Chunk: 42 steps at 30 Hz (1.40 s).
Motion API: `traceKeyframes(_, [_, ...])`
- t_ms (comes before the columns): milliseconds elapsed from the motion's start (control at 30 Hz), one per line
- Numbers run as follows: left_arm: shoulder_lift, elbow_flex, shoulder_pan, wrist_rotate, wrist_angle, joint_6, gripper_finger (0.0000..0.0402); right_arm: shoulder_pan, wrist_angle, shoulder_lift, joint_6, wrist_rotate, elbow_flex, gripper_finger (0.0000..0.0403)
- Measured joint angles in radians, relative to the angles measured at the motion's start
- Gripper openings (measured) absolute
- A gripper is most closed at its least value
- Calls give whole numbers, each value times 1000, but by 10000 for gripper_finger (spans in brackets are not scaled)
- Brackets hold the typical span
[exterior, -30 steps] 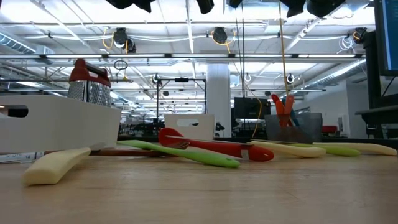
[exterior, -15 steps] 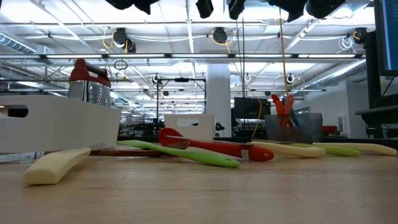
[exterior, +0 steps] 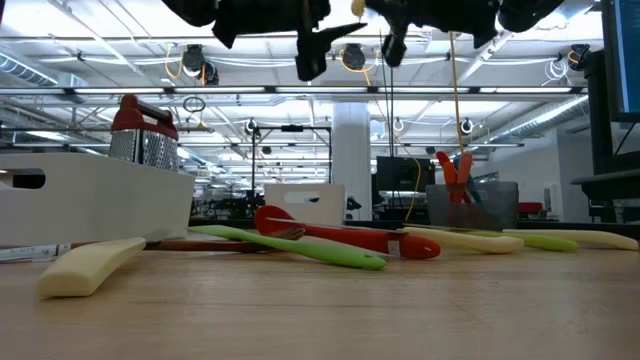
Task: Pick & Place Kitchen Items
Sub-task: Put the yellow spatula into the black bin
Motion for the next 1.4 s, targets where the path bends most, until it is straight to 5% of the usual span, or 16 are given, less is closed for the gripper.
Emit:
traceKeyframes(533, [-2,0,144,2,-21,180,266,-178,-258,-25,94,-91,0,10])
traceKeyframes(1067, [-3,0,328,-3,-21,370,266,-507,-271,-25,570,-341,-116,10])
traceKeyframes(1400, [-3,0,364,-2,-21,399,267,-620,-270,-39,799,-370,-249,10])
